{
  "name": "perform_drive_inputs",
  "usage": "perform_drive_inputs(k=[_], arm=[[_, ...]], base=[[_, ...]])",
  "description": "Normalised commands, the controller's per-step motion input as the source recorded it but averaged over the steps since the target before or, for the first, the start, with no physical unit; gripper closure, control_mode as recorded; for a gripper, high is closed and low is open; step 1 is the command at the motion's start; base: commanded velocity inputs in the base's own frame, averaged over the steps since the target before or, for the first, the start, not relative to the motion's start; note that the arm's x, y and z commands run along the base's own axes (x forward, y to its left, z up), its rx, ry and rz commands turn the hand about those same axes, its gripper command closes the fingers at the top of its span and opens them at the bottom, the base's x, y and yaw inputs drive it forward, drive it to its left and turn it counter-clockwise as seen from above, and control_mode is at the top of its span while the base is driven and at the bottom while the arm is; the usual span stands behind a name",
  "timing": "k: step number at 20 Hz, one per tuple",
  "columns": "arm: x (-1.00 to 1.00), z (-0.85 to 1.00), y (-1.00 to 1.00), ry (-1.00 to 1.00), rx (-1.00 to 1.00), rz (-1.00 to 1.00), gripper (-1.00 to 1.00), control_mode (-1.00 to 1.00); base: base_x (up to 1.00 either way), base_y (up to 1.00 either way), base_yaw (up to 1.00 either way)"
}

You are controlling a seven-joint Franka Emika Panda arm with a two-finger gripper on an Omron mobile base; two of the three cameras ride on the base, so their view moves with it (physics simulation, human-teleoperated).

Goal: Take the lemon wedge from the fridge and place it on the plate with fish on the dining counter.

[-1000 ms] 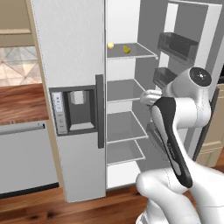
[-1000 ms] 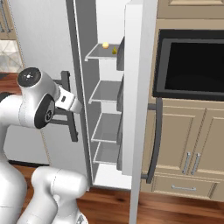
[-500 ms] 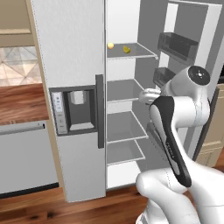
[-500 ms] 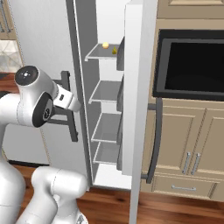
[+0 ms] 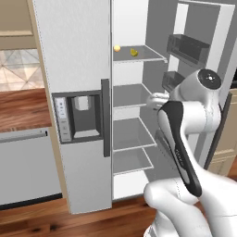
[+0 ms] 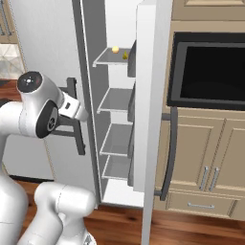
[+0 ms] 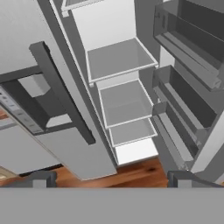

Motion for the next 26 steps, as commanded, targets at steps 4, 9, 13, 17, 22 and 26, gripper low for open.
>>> perform_drive_inputs(k=[4,9,13,17,22,26], arm=[[0.33,0.0,-0.01,0.0,0.0,0.0,-1.0,1.0],[0.0,0.0,0.0,0.0,0.0,0.0,-1.0,1.0],[0.0,0.0,0.0,0.0,0.0,0.0,-1.0,1.0],[0.0,0.0,0.0,0.0,0.0,0.0,-1.0,1.0],[0.0,0.0,0.0,0.0,0.0,0.0,-1.0,1.0],[0.0,0.0,0.0,0.0,0.0,0.0,-1.0,1.0]], base=[[0.19,-0.01,0.0],[0.76,0.0,0.0],[0.79,0.0,-0.01],[0.29,-0.55,-0.05],[0.16,-0.35,-0.03],[0.27,0.0,0.0]])
